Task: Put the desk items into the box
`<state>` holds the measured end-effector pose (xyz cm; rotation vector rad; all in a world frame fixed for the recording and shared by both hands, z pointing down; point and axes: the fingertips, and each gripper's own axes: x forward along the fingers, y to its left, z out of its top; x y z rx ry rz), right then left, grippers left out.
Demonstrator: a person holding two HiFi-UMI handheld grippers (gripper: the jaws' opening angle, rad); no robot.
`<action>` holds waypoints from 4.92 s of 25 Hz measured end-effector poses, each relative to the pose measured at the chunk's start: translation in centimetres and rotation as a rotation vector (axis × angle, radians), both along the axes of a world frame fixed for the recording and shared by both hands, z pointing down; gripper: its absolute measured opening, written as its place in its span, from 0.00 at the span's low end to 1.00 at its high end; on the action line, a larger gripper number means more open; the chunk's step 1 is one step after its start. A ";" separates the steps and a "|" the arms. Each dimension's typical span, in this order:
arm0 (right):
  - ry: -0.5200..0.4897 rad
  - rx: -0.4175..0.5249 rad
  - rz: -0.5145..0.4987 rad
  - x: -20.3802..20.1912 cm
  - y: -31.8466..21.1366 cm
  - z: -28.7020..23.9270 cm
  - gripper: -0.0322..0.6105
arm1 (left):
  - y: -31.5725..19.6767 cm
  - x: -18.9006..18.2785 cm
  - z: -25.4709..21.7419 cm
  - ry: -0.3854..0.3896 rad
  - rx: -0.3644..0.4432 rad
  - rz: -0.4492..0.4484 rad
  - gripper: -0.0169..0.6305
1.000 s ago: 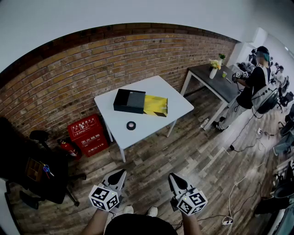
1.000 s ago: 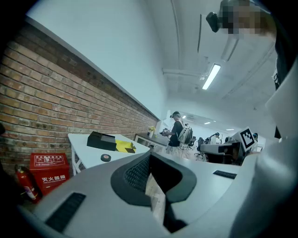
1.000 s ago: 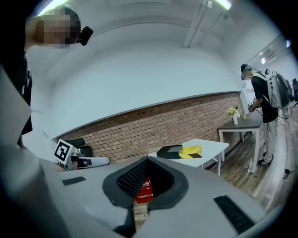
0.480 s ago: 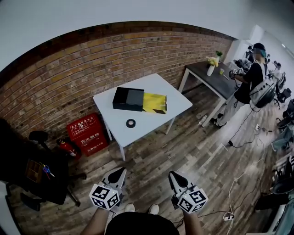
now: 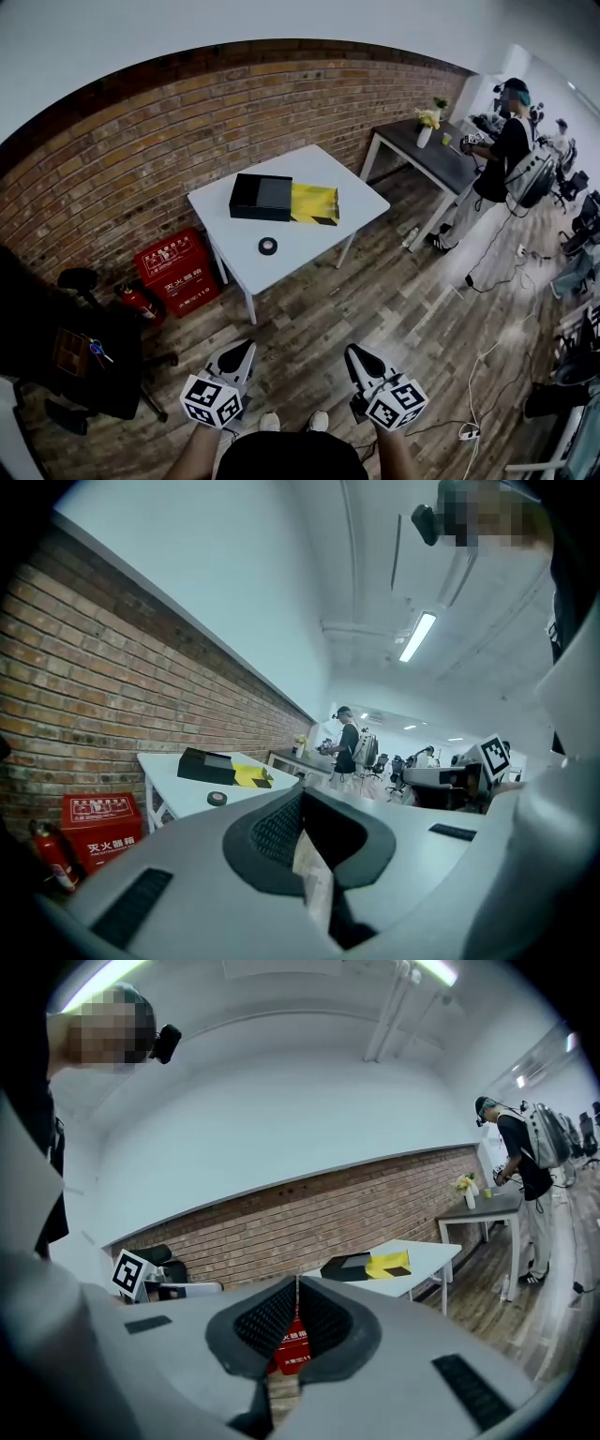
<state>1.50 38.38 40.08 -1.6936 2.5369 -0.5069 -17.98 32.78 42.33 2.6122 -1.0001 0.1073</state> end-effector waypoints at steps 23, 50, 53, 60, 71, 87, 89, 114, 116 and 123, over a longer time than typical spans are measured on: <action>0.005 0.000 -0.016 -3.7 0.1 0.1 0.08 | 0.2 -4.1 1.2 0.012 -0.009 0.009 0.05; 0.010 -0.029 -0.101 5.8 -16.2 1.7 0.08 | -13.7 4.9 2.3 -0.056 -0.046 -0.081 0.05; 0.001 -0.037 -0.118 7.4 -18.0 2.1 0.08 | -15.2 6.1 2.3 -0.064 -0.048 -0.109 0.05; -0.001 -0.041 -0.157 11.0 -21.5 2.7 0.08 | -18.2 9.5 2.7 -0.057 -0.060 -0.158 0.05; -0.008 -0.067 -0.182 15.4 -24.9 4.1 0.08 | -21.4 13.6 3.4 -0.085 -0.060 -0.184 0.05; 0.015 -0.088 -0.192 14.1 -28.9 5.5 0.08 | -25.9 14.1 4.5 -0.108 -0.083 -0.147 0.05; 0.025 -0.090 -0.193 13.7 -30.0 5.6 0.08 | -27.1 14.2 5.0 -0.108 -0.092 -0.133 0.05; 0.097 -0.145 -0.157 9.7 -46.3 6.6 0.08 | -43.8 13.1 7.7 -0.099 -0.142 0.017 0.05; 0.098 -0.149 -0.164 9.1 -46.9 6.9 0.08 | -44.4 12.5 8.1 -0.097 -0.147 0.012 0.05; 0.109 -0.157 -0.219 7.5 -48.3 7.8 0.08 | -45.4 11.2 8.9 -0.105 -0.162 -0.022 0.05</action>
